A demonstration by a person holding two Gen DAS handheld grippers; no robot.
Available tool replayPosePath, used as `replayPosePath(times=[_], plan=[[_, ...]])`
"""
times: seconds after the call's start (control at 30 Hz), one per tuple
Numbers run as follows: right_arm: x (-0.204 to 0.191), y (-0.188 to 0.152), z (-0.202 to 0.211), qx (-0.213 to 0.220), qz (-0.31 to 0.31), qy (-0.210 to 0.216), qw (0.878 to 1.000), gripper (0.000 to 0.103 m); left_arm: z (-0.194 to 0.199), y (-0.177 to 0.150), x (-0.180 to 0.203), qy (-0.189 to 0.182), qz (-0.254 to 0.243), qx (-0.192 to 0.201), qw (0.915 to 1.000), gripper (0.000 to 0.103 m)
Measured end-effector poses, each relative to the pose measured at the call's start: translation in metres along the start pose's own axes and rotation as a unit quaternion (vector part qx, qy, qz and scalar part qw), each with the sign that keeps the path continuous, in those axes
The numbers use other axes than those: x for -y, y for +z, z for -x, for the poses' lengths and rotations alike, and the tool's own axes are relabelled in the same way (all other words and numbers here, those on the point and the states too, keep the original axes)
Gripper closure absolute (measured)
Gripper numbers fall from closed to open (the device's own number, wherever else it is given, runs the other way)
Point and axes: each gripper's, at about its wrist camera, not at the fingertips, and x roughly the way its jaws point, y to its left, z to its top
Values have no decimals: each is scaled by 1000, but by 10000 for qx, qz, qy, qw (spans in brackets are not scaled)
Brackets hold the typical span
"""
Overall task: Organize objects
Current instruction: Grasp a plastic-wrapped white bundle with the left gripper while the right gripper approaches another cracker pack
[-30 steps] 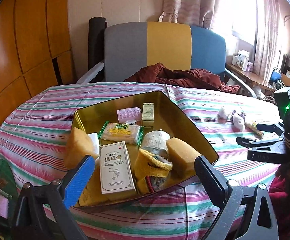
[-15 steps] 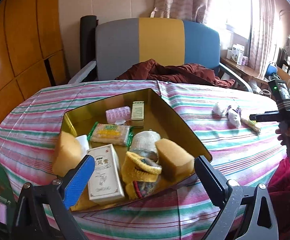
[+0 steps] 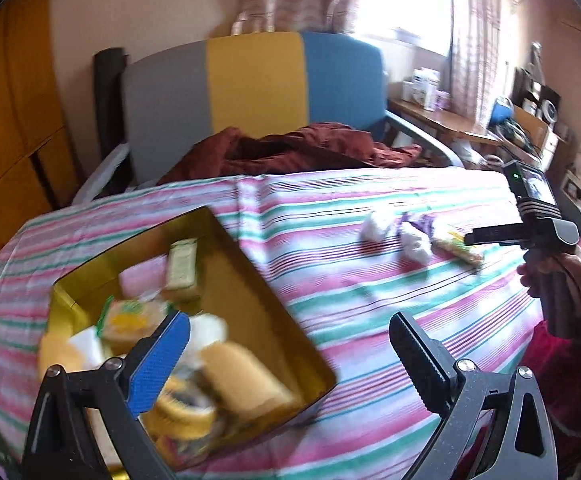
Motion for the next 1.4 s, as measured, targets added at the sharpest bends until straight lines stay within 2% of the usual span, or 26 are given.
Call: replayPosePath(times=[0.1,0.23,0.33,0.53,0.6,0.73,0.83,1.03,1.1,1.13,1.3,1.4], plan=[[-1,2,-3,-29,14,-48,10000,18,-17,12,17,-89,-149,-105,9998,2],[-2,2,0,18,49,-82,10000,18,-40,28,38,-429,-134,-302,9985,3],[0,5,4,112,-9,-58,9999,18,-60,39,55,-650,-117,-475,9967,13],[20,10,7,170,-430,102,9989,18,-104,58,91,-896,-250,-709,9931,20],[27,11,7,140,-625,167,9978,18,-121,62,100,-943,-261,-817,9918,21],[36,10,2,27,-896,293,9955,18,-157,66,115,-1008,-209,-1124,9883,29],[36,11,2,10,-910,307,9954,18,-178,70,124,-1079,-106,-1235,9864,33],[36,13,-1,-23,-910,366,9952,18,-215,74,142,-1005,-172,-1421,9846,36],[35,13,-1,-22,-875,361,9955,18,-226,73,146,-963,-197,-1500,9838,53],[34,14,-1,-9,-848,351,9958,18,-233,70,144,-975,-131,-1584,9825,66],[29,15,2,90,-685,389,9969,18,-226,61,138,-1118,-138,-1321,9848,66],[21,15,2,109,-466,472,9977,18,-216,53,132,-1138,-15,-1367,9841,66]])
